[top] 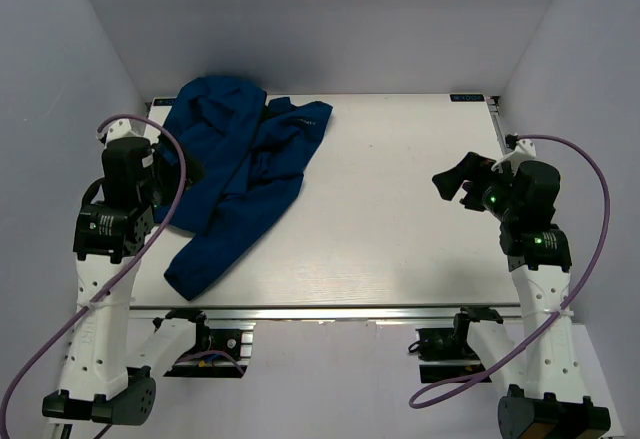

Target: Zip up the jacket

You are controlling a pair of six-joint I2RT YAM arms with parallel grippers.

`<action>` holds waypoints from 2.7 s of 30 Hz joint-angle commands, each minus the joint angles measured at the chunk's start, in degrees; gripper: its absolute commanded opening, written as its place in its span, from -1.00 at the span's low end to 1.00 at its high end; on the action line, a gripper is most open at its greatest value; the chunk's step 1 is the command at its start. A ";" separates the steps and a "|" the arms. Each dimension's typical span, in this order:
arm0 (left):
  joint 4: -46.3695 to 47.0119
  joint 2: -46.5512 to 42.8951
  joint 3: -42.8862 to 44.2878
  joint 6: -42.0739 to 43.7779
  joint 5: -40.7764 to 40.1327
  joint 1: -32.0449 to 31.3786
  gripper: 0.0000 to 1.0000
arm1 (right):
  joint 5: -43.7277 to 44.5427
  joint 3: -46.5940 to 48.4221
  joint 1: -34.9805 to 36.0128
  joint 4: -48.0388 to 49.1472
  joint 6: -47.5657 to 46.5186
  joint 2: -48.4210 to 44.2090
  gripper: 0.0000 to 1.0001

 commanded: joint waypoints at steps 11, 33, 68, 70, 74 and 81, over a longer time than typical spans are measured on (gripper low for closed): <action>7.22 9.03 -2.12 1.38 -1.78 -0.04 0.96 | -5.67 -3.59 -0.22 7.44 -1.31 -0.31 0.79; 18.05 77.05 49.11 23.36 0.24 -0.13 0.96 | 12.15 40.66 28.78 23.18 5.99 73.14 0.79; 39.66 -0.34 3.41 16.26 23.93 -0.13 -1.00 | 11.29 51.51 29.92 28.02 -17.39 36.47 -1.00; 40.97 -5.88 5.00 15.45 28.52 -0.13 -1.00 | 7.61 51.94 30.19 27.05 -15.74 28.37 -1.00; 42.74 -11.52 8.69 10.80 34.59 -0.04 -1.00 | 1.89 55.02 30.28 23.63 -12.30 16.34 -1.00; 45.99 -13.37 13.00 5.00 38.65 2.15 -1.00 | 4.49 60.74 30.19 19.32 -11.59 11.91 -1.00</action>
